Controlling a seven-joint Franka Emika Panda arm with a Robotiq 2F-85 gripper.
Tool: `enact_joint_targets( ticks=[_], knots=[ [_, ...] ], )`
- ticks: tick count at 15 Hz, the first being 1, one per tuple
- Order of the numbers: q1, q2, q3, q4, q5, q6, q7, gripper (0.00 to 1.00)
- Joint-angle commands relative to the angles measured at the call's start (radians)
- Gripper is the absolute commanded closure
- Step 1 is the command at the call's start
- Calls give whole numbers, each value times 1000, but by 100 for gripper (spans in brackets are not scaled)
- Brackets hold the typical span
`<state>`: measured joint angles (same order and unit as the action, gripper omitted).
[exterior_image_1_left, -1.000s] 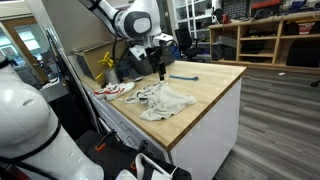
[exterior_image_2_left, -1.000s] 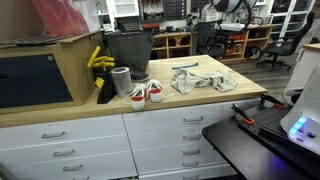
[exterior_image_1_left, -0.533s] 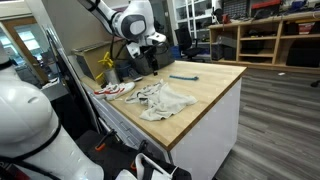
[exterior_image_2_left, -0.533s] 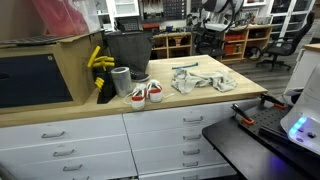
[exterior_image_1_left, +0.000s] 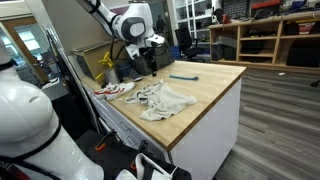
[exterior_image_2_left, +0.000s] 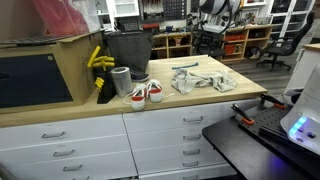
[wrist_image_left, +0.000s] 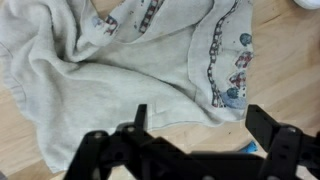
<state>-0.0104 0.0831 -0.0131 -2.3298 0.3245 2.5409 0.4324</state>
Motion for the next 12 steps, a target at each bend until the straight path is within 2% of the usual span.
enact_joint_targets(
  ticks=[1,4,7,9,12],
  knots=[
    [9,30,-15,40,-139,-9,29,0],
    [19,88,-39,131,-368,-83,74,0],
    [34,140,-51,234,-532,-144,21,0],
    [41,162,-46,284,-586,-176,-39,0],
    [50,179,-25,323,-600,-185,-177,0]
  ],
)
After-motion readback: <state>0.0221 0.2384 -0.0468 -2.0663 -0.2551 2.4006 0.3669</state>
